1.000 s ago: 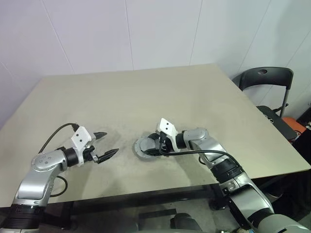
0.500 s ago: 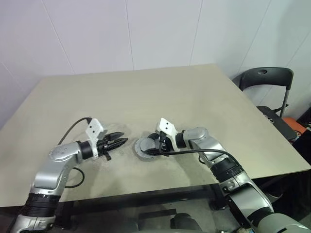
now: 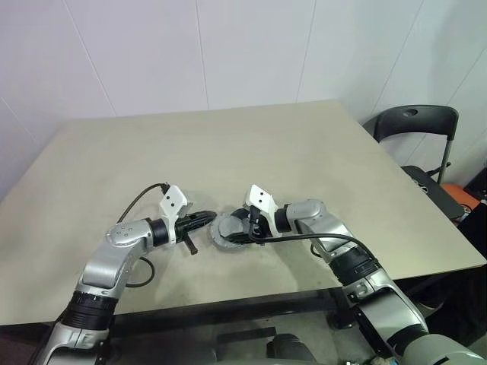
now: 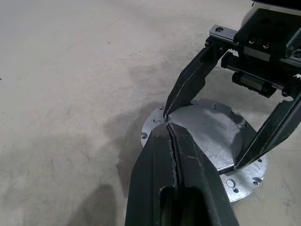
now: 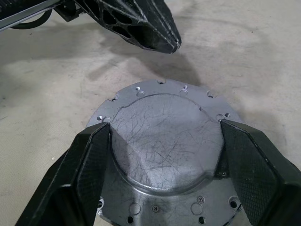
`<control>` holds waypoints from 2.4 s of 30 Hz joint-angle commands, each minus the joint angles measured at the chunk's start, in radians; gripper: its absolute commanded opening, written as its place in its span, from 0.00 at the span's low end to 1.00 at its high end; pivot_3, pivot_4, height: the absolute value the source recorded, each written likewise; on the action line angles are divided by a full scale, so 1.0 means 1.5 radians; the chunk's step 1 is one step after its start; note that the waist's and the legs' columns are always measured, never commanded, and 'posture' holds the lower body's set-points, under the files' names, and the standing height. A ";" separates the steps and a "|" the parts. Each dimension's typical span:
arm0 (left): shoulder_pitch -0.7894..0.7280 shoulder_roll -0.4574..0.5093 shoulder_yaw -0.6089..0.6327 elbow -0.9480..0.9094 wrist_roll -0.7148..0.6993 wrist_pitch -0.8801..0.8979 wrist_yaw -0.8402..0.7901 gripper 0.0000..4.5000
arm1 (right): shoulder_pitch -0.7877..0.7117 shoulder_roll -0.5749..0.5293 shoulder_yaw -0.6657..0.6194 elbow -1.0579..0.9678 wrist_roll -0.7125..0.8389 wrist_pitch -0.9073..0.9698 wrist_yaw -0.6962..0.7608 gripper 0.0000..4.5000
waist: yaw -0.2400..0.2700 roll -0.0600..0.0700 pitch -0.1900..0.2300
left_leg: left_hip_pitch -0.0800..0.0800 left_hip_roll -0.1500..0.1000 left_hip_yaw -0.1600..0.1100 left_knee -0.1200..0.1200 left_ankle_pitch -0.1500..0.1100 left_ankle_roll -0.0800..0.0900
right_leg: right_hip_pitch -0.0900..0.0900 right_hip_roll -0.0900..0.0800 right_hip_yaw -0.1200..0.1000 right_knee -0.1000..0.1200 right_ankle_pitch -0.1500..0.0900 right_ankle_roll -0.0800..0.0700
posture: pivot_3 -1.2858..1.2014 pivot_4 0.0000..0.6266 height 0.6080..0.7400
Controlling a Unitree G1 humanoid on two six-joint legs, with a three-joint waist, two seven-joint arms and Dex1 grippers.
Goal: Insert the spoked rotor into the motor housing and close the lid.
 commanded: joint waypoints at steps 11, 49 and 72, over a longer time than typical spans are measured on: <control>0.000 0.018 -0.045 -0.010 0.041 0.042 0.008 0.00 | 0.006 -0.007 0.008 -0.001 -0.010 0.013 0.002 0.74 | 0.000 0.000 0.000 | 0.000 0.000 0.000 0.000 0.000 0.000 | 0.000 0.000 0.000 0.000 0.000 0.000 | 0.52 0.00 1.00; 0.008 0.012 -0.064 -0.006 0.056 0.034 -0.016 0.00 | -0.042 -0.068 -0.267 -0.099 0.272 0.653 -0.101 0.99 | 0.004 0.000 0.000 | 0.000 0.000 0.000 -0.001 0.000 0.000 | 0.000 0.000 0.000 -0.001 0.000 0.000 | 0.52 0.00 1.00; 0.014 0.018 -0.061 -0.008 0.059 0.030 -0.020 0.00 | -0.052 0.106 -0.512 0.071 0.359 0.785 -0.363 0.99 | 0.000 0.000 0.000 | 0.000 0.000 0.000 -0.001 0.000 0.000 | 0.000 0.000 0.000 -0.001 0.000 0.000 | 0.52 0.00 1.00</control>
